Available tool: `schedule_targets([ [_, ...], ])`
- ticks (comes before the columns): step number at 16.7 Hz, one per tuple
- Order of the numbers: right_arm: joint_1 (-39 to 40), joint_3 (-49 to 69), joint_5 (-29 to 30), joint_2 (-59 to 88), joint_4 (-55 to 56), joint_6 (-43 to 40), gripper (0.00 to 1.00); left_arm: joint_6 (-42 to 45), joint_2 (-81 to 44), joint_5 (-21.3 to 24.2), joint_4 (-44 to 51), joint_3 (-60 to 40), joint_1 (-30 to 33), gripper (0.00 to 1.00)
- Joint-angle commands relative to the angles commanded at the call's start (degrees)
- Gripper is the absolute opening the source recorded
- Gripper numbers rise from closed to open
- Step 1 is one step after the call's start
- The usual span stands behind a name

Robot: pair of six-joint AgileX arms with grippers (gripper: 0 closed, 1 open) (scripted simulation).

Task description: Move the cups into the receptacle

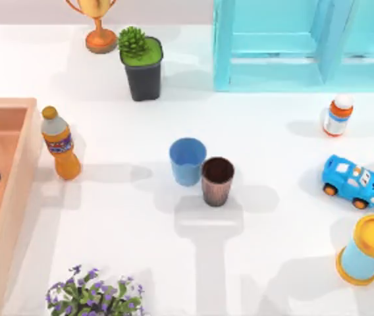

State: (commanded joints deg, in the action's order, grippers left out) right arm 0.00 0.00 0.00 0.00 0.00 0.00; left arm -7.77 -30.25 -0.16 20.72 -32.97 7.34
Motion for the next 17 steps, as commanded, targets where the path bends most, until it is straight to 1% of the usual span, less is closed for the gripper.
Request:
schedule_targets([
  [4,0.0,0.0,0.0,0.0,0.0,0.0,1.0,-5.25,-21.13,-0.02,14.3,-22.97,5.24,1.0],
  [13,0.0,0.0,0.0,0.0,0.0,0.0,1.0,-17.92,-74.01,0.18,49.64,-80.2,18.63,1.0],
  [17,0.0,0.0,0.0,0.0,0.0,0.0,1.0,-22.79,-95.06,0.34,63.53,-102.93,24.07,1.0],
])
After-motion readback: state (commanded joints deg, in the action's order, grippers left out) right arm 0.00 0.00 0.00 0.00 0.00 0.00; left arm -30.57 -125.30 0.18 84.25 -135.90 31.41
